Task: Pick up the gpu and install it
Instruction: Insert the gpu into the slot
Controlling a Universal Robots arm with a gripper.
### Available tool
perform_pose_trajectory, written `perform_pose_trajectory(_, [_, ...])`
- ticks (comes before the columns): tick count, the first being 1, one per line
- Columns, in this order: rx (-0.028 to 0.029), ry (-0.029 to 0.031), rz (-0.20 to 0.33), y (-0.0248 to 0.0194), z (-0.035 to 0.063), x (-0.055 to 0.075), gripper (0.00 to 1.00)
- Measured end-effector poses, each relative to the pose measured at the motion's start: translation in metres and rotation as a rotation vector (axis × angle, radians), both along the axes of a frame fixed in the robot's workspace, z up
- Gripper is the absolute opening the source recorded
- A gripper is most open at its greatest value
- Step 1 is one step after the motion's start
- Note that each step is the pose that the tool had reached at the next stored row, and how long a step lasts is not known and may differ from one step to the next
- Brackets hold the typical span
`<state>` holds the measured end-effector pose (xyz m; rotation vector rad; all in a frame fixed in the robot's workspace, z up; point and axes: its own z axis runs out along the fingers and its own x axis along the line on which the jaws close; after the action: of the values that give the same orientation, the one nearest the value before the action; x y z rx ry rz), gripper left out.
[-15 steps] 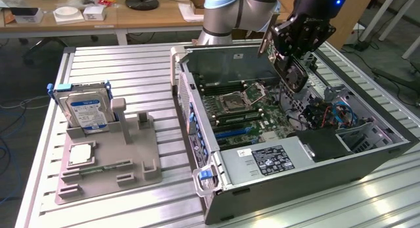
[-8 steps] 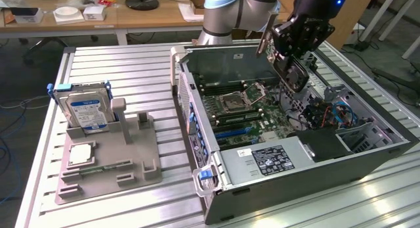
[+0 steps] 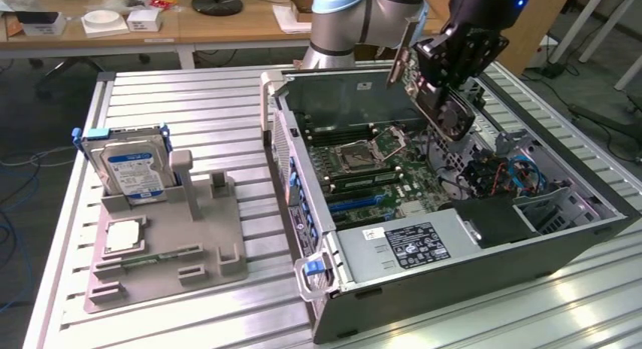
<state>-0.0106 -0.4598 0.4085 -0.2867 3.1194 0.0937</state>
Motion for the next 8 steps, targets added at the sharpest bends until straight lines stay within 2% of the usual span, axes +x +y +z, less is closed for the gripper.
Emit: perform_pose_trajectory(8, [0.0,0.0,0.096,0.0,0.0,0.0,0.27])
